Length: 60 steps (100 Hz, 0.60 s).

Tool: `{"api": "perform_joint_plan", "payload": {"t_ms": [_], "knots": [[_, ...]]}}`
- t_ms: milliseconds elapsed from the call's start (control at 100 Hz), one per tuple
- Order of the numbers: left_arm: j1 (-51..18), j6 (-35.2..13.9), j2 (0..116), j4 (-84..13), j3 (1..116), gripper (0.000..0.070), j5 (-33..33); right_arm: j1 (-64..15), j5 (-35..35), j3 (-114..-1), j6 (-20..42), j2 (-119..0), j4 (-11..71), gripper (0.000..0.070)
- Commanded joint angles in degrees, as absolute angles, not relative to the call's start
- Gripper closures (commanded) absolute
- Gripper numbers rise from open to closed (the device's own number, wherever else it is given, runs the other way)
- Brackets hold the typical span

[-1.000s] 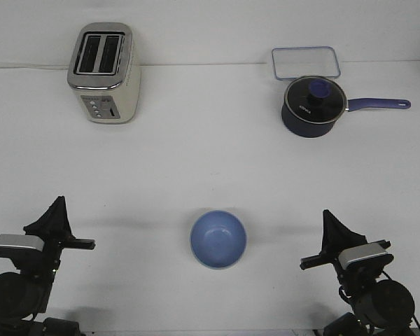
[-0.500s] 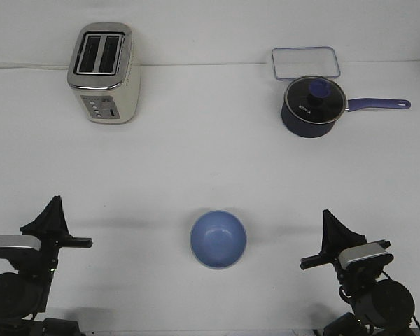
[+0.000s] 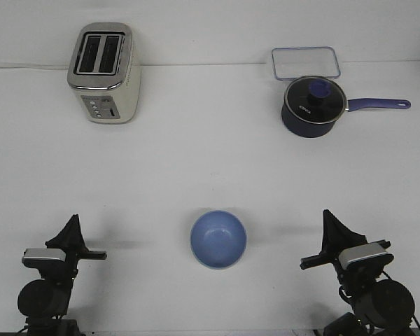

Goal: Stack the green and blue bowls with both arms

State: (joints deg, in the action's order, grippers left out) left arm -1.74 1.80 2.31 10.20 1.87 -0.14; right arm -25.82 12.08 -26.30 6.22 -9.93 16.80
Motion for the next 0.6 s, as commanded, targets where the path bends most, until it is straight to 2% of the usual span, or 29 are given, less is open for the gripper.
{"api": "perform_joint_plan", "payload": {"t_ms": [0, 590], "knots": [[-1.7, 1.0, 0.5, 10.1, 0.8, 0.0685, -0.1, -26.2, 12.1, -26.6, 6.0, -9.8, 16.2, 0.0697], [-1.8, 0.4, 0.3, 9.7, 0.8, 0.0685, -0.1, -26.2, 12.1, -26.6, 6.0, -9.8, 16.1, 0.0697]]}}
